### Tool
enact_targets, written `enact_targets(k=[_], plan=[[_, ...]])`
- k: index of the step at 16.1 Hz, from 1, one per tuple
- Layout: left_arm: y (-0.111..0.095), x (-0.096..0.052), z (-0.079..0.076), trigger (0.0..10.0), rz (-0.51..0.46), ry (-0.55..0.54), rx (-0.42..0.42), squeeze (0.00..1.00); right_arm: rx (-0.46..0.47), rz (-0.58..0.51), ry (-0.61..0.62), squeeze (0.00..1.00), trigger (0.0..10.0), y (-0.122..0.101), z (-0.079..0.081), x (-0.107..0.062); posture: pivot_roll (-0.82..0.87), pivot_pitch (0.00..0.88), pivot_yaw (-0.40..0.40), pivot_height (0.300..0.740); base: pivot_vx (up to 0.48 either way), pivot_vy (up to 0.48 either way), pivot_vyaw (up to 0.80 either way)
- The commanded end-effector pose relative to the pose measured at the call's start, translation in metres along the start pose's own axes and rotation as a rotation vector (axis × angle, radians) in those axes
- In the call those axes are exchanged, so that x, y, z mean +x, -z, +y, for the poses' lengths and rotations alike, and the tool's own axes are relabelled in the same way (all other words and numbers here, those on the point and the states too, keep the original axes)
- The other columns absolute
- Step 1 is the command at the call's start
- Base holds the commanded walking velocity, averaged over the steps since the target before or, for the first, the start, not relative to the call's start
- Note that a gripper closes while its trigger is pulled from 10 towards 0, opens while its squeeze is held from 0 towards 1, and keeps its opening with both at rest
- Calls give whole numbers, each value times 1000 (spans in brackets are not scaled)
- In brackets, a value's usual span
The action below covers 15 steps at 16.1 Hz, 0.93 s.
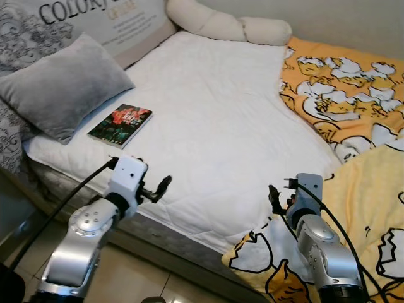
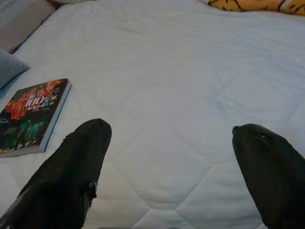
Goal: Clean up the room
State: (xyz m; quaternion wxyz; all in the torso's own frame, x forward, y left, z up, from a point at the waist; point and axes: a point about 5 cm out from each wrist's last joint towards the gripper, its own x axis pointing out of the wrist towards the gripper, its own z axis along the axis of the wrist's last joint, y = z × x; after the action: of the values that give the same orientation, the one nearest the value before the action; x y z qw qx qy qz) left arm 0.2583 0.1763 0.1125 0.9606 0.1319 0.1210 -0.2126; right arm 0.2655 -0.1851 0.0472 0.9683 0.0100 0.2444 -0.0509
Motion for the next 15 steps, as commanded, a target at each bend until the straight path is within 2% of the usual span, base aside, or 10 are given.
enact_targets(k=[1,4,6,7,11,13,14,15], plan=[[-2,0,-1,10000,8,19,12,0,-20,-1,-19,1000,10000,-4,3,2,120,0,2,740,0,0,0],[1,-3,-5,10000,45,98,59,0,-46,43,6,1000,10000,-4,-6,13,117,0,20,740,0,0,0],[4,-8,-2,10000,81,146,89,0,-80,113,0,1000,10000,1,-4,19,105,0,17,740,0,0,0],[5,-12,-7,10000,97,208,111,0,-134,147,1,1000,10000,5,-3,21,114,0,25,740,0,0,0],[5,-12,-3,10000,105,189,121,0,-119,157,111,1000,10000,8,-21,23,122,0,26,740,0,0,0],[6,-15,0,10000,121,189,126,0,-129,258,145,1000,10000,28,-26,30,124,0,17,740,0,0,0],[6,-16,-1,10000,122,195,123,0,-147,290,131,0,10000,34,-25,31,127,0,19,740,0,0,0],[7,-16,-3,10000,124,205,119,0,-116,340,100,0,10000,44,-23,33,132,0,18,740,0,0,0]])
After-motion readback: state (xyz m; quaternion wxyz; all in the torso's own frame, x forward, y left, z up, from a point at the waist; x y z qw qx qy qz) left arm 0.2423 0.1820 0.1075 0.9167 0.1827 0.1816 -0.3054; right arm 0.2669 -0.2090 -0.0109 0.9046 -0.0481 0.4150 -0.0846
